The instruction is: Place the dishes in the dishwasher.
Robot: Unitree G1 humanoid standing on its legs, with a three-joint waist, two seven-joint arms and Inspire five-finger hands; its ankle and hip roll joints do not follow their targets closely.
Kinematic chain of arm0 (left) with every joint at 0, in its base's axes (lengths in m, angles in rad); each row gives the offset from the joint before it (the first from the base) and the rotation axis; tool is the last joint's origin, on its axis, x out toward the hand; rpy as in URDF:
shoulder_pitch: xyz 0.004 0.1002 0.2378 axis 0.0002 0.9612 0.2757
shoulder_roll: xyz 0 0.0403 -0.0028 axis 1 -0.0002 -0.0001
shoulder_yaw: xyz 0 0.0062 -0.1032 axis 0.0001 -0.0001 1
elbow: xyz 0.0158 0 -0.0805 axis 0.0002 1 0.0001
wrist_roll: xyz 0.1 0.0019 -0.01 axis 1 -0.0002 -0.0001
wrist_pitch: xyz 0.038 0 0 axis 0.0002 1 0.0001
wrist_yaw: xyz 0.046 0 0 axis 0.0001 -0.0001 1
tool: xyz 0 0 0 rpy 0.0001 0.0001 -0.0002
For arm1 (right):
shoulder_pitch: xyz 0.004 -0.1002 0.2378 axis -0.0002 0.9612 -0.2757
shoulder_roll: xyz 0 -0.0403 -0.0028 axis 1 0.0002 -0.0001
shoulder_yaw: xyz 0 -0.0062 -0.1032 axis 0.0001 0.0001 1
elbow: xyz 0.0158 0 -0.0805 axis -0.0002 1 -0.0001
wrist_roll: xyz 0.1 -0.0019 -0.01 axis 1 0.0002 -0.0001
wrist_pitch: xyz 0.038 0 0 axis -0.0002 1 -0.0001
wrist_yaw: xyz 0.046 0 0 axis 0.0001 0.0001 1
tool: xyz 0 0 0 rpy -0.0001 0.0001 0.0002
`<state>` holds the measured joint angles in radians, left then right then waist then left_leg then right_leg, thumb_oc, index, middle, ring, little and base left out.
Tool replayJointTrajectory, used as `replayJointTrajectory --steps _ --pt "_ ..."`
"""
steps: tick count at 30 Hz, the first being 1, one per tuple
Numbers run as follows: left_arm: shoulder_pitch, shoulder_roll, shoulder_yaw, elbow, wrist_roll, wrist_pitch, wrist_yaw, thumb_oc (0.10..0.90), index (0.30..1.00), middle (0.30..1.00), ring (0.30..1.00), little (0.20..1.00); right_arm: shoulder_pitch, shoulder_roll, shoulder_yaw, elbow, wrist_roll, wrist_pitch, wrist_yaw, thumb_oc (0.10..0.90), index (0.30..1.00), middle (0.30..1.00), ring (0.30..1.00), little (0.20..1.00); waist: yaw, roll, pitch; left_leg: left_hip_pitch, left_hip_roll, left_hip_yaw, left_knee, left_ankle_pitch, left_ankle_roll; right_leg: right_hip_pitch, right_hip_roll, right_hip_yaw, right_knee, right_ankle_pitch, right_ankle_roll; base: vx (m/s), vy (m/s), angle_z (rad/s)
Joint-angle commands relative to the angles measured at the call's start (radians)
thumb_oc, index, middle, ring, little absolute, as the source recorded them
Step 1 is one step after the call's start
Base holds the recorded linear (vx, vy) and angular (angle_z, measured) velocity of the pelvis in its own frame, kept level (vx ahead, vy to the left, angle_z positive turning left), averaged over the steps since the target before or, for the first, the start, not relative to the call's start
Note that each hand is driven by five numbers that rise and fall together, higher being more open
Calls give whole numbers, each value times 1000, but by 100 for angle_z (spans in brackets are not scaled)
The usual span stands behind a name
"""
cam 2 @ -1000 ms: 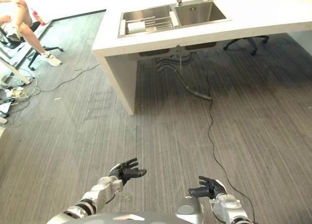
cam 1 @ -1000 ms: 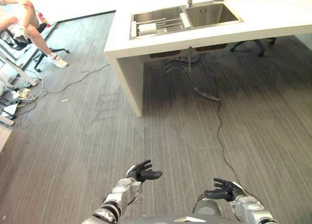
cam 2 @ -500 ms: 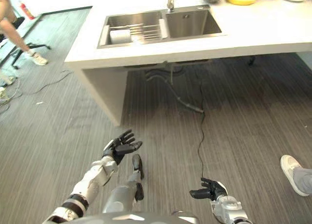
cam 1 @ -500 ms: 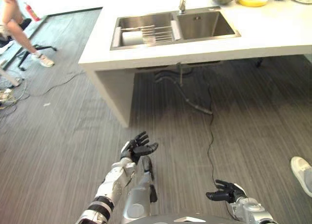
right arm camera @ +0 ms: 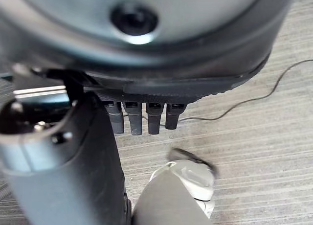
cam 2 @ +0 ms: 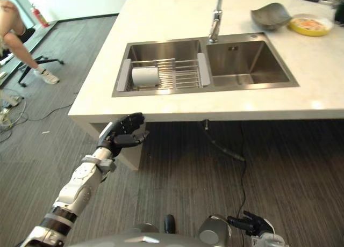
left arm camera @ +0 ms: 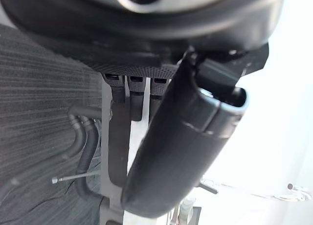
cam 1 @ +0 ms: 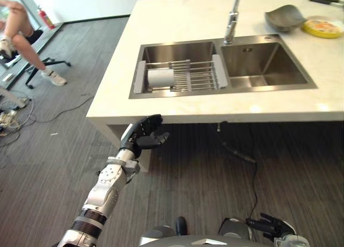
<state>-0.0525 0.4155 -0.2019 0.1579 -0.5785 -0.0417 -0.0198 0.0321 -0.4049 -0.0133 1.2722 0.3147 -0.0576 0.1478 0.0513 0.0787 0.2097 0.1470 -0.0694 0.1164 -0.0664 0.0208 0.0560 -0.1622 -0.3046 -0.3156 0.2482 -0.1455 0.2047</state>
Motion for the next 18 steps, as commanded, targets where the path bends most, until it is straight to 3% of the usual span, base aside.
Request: replayJointTrajectory --steps 1,3,6,10,18 --pt "-107 -34 82 -165 11 -176 -40 800 900 900 900 900 63 23 61 81 -22 36 22 800 900 900 900 900 -28 13 -22 -18 3 54 49 -73 -60 111 22 101 -120 153 11 221 -174 72" --pt "-102 -61 83 -142 22 -156 -52 800 900 900 900 900 77 40 66 79 -32 40 41 800 900 900 900 900 -5 1 -41 0 -3 38 89 -101 -67 171 12 65 -173 183 17 258 -269 54" --pt "-94 -75 84 -142 22 -157 -54 800 900 900 900 900 77 42 79 69 -44 38 47 800 900 900 900 900 0 2 -53 1 1 22 89 -96 -72 200 19 48 -200 180 14 116 -178 36" --pt "-53 -57 102 -195 19 -138 -93 800 900 900 900 900 64 15 85 19 -41 22 37 800 900 900 900 900 7 -2 -83 9 41 -29 66 -74 -114 310 79 -28 -310 158 -15 92 -285 39" --pt "-125 -22 130 -278 40 -161 -93 800 900 900 900 900 72 30 99 8 -4 14 43 800 900 900 900 900 -3 -2 -90 7 76 -26 48 -53 -150 334 119 -58 -335 126 -33 12 -107 14"
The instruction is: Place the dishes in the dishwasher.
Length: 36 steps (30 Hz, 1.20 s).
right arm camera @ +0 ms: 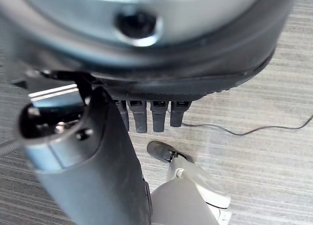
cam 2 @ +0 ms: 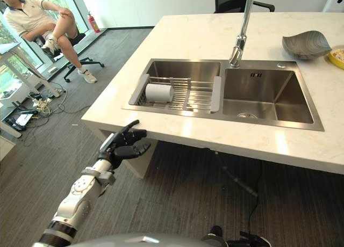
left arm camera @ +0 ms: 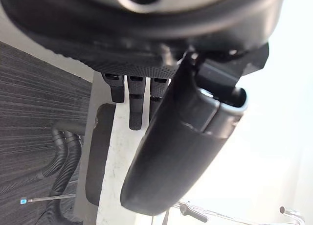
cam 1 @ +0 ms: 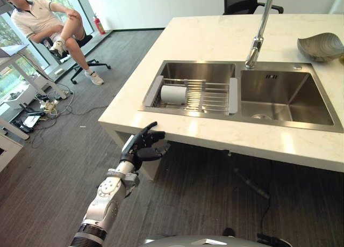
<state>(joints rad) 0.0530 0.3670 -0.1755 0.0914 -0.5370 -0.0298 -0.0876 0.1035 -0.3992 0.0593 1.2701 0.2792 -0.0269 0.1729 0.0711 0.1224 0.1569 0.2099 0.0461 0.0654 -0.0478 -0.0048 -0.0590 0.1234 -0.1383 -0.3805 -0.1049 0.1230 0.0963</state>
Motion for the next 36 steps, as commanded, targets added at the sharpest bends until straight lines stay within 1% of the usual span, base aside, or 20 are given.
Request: replayJointTrajectory --steps 1,2,9,10,17,19,22,23,24,25,26,27,28,29,30,31,32,34,35,36 --pt "-248 34 102 -219 6 -173 -25 800 900 900 900 900 4 30 33 12 29 -15 21 800 900 900 900 900 -25 -46 -37 -59 -38 27 33 -28 -36 50 -45 5 18 -144 74 8 -77 16" --pt "-285 51 108 -239 20 -179 -21 800 900 900 900 900 16 41 41 15 26 -13 27 800 900 900 900 900 -32 -47 -36 -61 -36 32 37 -27 -40 54 -41 5 18 -147 70 4 -54 17" --pt "-360 73 118 -276 57 -203 -10 800 900 900 900 900 53 61 51 18 26 -10 43 800 900 900 900 900 -56 -43 -35 -45 -30 52 31 -27 -48 62 -31 7 18 -155 65 9 -33 -3" --pt "-400 70 103 -260 63 -209 -2 800 900 900 900 900 55 62 52 14 32 -8 43 800 900 900 900 900 -67 -42 -34 -43 -29 59 33 -28 -49 64 -29 10 18 -158 64 0 0 0" --pt "-470 54 77 -177 69 -221 30 800 900 900 900 900 44 53 56 -11 43 -2 43 800 900 900 900 900 -97 -42 -31 -38 -28 79 69 -37 -53 69 -22 31 18 -165 60 15 -45 -11" --pt "-505 61 60 -110 123 -222 54 800 900 900 900 900 34 47 63 -26 43 2 45 800 900 900 900 900 -110 -41 -24 -44 -25 85 120 -37 -62 76 -17 40 25 -175 54 13 -88 -25" --pt "-528 83 46 -68 167 -225 71 800 900 900 900 900 33 41 61 -40 45 6 46 800 900 900 900 900 -121 -41 -12 -58 -20 85 170 -35 -71 74 -17 51 58 -194 43 -4 -94 -17" --pt "-552 109 33 -22 210 -223 85 800 900 900 900 900 42 30 60 -57 41 10 52 800 900 900 900 900 -137 -50 0 -88 -16 94 251 -11 -95 70 -18 69 97 -214 27 -12 -78 -12" --pt "-554 109 32 -19 211 -225 85 800 900 900 900 900 42 31 60 -58 41 10 51 800 900 900 900 900 -138 -50 0 -93 -14 93 258 -14 -95 68 -17 69 101 -216 26 2 -166 -6" --pt "-568 134 21 32 236 -220 100 800 900 900 900 900 48 19 59 -65 39 13 51 800 900 900 900 900 -149 -64 5 -137 -7 106 370 21 -125 69 -18 77 113 -234 15 7 -92 -1" --pt "-570 135 20 34 236 -222 100 800 900 900 900 900 47 20 59 -65 39 13 51 800 900 900 900 900 -149 -63 4 -142 -5 105 376 18 -125 67 -17 76 114 -235 14 6 -132 -7" --pt "-575 144 18 62 246 -217 114 800 900 900 900 900 51 11 63 -69 36 13 52 800 900 900 900 900 -149 -72 14 -171 -12 95 451 58 -151 69 -22 87 121 -241 8 -36 -98 -14" --pt "-596 161 1 104 267 -216 124 800 900 900 900 900 47 -5 66 -73 32 16 54 800 900 900 900 900 -146 -90 33 -228 -38 88 548 100 -202 62 -36 94 144 -248 5 -35 -95 -17" --pt "-597 162 1 106 267 -216 124 800 900 900 900 900 47 -4 66 -73 32 16 54 800 900 900 900 900 -146 -90 32 -231 -37 87 551 100 -202 59 -36 94 146 -249 5 -25 -91 -19" --pt "-602 171 -4 114 277 -212 129 800 900 900 900 900 49 -11 62 -70 30 18 51 800 900 900 900 900 -142 -102 37 -263 -32 104 576 103 -203 61 -44 93 147 -249 4 33 -66 -20" --pt "-603 172 -8 126 287 -206 127 800 900 900 900 900 50 -17 59 -65 29 18 50 800 900 900 900 900 -141 -104 37 -278 -13 123 563 97 -190 67 -43 90 142 -251 2 113 -35 -6" --pt "-598 168 -10 127 299 -201 125 800 900 900 900 900 50 -24 51 -58 27 18 48 800 900 900 900 900 -138 -93 30 -263 22 155 478 71 -153 75 -37 93 130 -253 10 151 37 16" --pt "-592 166 -22 117 292 -202 113 800 900 900 900 900 58 -27 37 -47 34 15 38 800 900 900 900 900 -134 -85 21 -246 69 190 321 43 -108 86 -39 90 118 -253 23 169 124 -16" --pt "-585 164 -26 122 296 -202 116 800 900 900 900 900 57 -24 35 -41 35 14 35 800 900 900 900 900 -131 -80 17 -245 77 187 272 53 -102 96 -33 92 111 -259 28 185 140 -50" --pt "-580 170 -28 114 295 -203 113 800 900 900 900 900 58 -21 30 -38 37 13 32 800 900 900 900 900 -131 -76 9 -219 68 185 207 46 -92 101 -28 98 105 -258 34 201 146 -2"
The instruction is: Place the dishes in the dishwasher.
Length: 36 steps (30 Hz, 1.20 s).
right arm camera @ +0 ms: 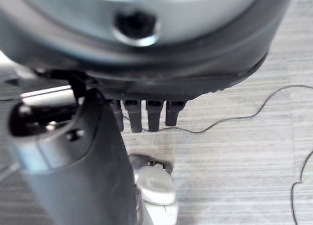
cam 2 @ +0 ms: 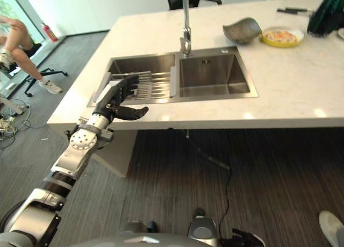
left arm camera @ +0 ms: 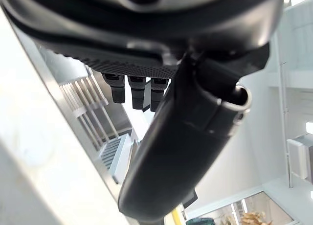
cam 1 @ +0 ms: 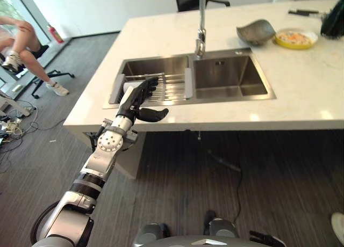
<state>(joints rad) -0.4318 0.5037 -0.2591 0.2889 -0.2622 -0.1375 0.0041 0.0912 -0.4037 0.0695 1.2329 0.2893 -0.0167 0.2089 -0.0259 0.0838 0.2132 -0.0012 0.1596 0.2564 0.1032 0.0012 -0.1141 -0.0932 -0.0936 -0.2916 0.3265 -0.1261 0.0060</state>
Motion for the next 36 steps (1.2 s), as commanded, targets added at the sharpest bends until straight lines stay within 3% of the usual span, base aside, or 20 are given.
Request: replayJointTrajectory --steps 1,2,4,6,7,8,9,12,13,15,17,20,22,26,31,36 --pt "-90 35 56 -88 23 -93 21 800 900 900 900 900 74 -12 20 0 29 1 -4 800 900 900 900 900 -37 -32 -55 17 -55 -10 11 33 -31 320 -68 13 -331 -10 129 259 252 23" --pt "-84 33 48 -100 24 -91 12 800 900 900 900 900 72 -4 11 7 32 -2 -7 800 900 900 900 900 -44 -22 -66 51 -90 -17 -26 20 -18 320 -70 19 -325 -2 141 197 213 27" --pt "-83 33 48 -101 24 -91 11 800 900 900 900 900 73 -4 11 7 32 -2 -7 800 900 900 900 900 -43 -23 -65 55 -91 -16 -30 21 -17 321 -71 20 -325 -3 142 119 168 -49" --pt "-72 36 50 -125 27 -93 13 800 900 900 900 900 65 24 -3 10 44 -3 -3 800 900 900 900 900 -48 -18 -82 92 -129 21 -86 -10 25 308 -108 22 -277 3 172 180 366 -40" --pt "-75 46 50 -139 28 -94 13 800 900 900 900 900 54 32 6 1 42 0 3 800 900 900 900 900 -49 -13 -74 106 -143 34 -101 -25 47 261 -133 31 -187 12 188 86 266 -30" --pt "-76 46 51 -140 28 -93 12 800 900 900 900 900 53 33 6 0 42 0 2 800 900 900 900 900 -45 -15 -74 105 -145 39 -103 -25 49 250 -138 38 -172 6 190 89 291 -60" --pt "-78 54 55 -154 30 -96 18 800 900 900 900 900 49 45 22 -8 32 2 14 800 900 900 900 900 -46 -11 -60 128 -160 50 -110 -39 74 195 -169 46 -53 36 211 49 160 -64" --pt "-77 54 54 -156 33 -93 16 800 900 900 900 900 44 57 41 -17 20 0 23 800 900 900 900 900 -45 -14 -46 145 -175 53 -118 -49 89 132 -191 69 23 75 221 67 124 -36" --pt "-81 54 61 -156 37 -98 24 800 900 900 900 900 46 56 54 -33 17 1 31 800 900 900 900 900 -48 -18 -45 155 -181 50 -132 -55 91 92 -177 81 -34 79 210 76 35 -6" --pt "-81 54 61 -156 37 -99 24 800 900 900 900 900 47 56 54 -33 17 2 31 800 900 900 900 900 -48 -16 -46 155 -179 50 -133 -55 90 93 -175 81 -38 80 209 63 -28 -6" --pt "-109 62 71 -155 47 -109 36 800 900 900 900 900 46 44 60 -45 11 0 33 800 900 900 900 900 -66 -30 -37 162 -187 35 -139 -65 84 34 -146 105 -186 126 214 121 -120 -2" --pt "-125 48 82 -137 68 -120 62 800 900 900 900 900 55 48 69 -39 11 2 40 800 900 900 900 900 -83 -41 -23 178 -184 14 -123 -88 77 -15 -125 140 -255 159 230 136 -132 10" --pt "-140 41 80 -132 80 -119 65 800 900 900 900 900 73 51 77 -43 0 6 47 800 900 900 900 900 -83 -55 -31 185 -190 4 -100 -113 74 22 -134 118 -295 171 226 154 -163 45" --pt "-157 18 82 -122 74 -118 71 800 900 900 900 900 101 45 77 -32 -5 7 51 800 900 900 900 900 -74 -58 -51 188 -165 -36 -55 -118 45 82 -124 89 -289 142 206 146 -236 52" --pt "-183 4 73 -98 61 -123 81 800 900 900 900 900 94 14 51 -59 53 -25 31 800 900 900 900 900 -74 -48 -68 198 -129 -74 -28 -84 5 149 -100 38 -274 93 169 122 -169 37" --pt "-238 37 55 -51 113 -101 105 800 900 900 900 900 110 34 56 -95 76 -3 24 800 900 900 900 900 -92 -42 -90 206 -111 -74 -43 -43 -14 206 -63 9 -332 87 153 81 -92 22"
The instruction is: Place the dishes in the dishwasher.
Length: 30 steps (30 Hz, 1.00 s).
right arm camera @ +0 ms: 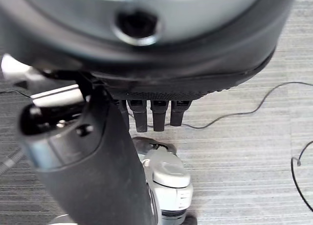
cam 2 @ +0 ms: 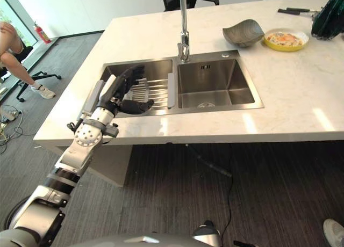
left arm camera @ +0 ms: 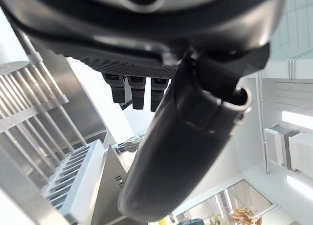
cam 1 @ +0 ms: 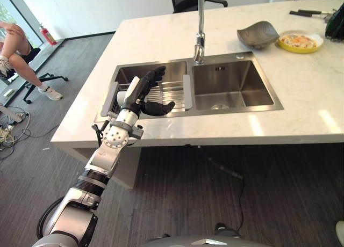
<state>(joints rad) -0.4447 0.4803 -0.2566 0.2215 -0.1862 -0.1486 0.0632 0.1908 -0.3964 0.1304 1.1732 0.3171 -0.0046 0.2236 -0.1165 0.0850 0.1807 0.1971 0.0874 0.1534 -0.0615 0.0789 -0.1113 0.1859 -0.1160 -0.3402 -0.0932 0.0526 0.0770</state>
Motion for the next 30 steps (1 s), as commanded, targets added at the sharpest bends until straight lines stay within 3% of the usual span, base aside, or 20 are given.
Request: replayJointTrajectory --steps 1,7,12,30 --pt "-227 61 52 18 37 -91 46 800 900 900 900 900 10 28 -5 -35 49 -15 9 800 900 900 900 900 -1 -43 -57 9 -38 28 121 -120 -17 -72 -41 57 85 -91 82 60 -61 12" --pt "-321 154 -26 100 199 -61 37 800 900 900 900 900 25 20 2 -38 43 -10 25 800 900 900 900 900 -13 -44 -67 26 -35 57 57 -113 -17 -57 -20 51 24 -70 87 27 -20 3" --pt "-426 260 -128 221 342 -36 55 800 900 900 900 900 20 -8 -31 -22 62 -9 22 800 900 900 900 900 -38 -47 -71 12 -45 81 1 -121 -7 -103 -16 80 14 -46 104 -13 16 -4" --pt "-640 324 -303 610 581 39 175 800 900 900 900 900 9 3 -51 23 98 -26 -9 800 900 900 900 900 -76 -59 -54 -6 -75 151 -26 -150 32 -203 -12 179 21 -1 140 -7 50 -25"
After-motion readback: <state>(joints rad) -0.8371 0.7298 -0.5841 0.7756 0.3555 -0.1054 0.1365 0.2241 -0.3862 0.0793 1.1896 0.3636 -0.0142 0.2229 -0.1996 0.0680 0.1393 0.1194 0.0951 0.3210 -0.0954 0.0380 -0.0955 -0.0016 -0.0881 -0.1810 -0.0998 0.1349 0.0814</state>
